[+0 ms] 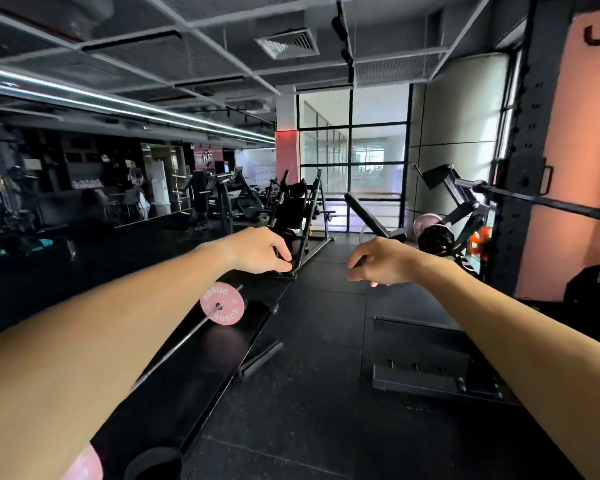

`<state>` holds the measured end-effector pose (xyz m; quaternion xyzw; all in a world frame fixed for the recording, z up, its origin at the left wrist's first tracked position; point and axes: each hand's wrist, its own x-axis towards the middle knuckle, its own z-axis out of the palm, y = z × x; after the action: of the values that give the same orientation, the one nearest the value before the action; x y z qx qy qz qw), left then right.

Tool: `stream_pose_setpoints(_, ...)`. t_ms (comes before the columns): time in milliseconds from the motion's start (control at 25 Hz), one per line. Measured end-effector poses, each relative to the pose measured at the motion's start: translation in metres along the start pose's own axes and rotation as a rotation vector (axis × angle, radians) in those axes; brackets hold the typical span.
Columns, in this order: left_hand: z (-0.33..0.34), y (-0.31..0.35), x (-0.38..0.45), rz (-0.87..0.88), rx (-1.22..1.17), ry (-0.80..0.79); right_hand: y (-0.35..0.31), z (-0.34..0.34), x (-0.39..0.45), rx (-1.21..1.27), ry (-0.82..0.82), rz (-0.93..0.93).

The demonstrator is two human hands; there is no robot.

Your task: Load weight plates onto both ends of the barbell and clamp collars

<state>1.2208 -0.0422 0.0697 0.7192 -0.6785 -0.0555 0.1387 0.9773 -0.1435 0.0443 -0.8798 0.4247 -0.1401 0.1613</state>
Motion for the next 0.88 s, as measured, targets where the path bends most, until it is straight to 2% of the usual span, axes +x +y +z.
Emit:
stream_pose_setpoints(440,-0.009,-0.182,0.276,0.054,-0.069,-0.010,0.021,0.037,0.312,-0.045,0.011,0.081)
stream_pose_setpoints(640,-0.015,-0.274,0.448,0.149,-0.069,-0.059,0.047,0.042,0.477,-0.078,0.085,0.161)
stream_pose_setpoints(800,-0.030,-0.300,0.581,0.225,-0.118,-0.026,0.070,0.024,0.579,-0.074,0.135,0.243)
stream_pose_setpoints(880,-0.024,-0.301,0.647,0.261,-0.132,-0.068,0.091,0.016,0.630,-0.055,0.151,0.298)
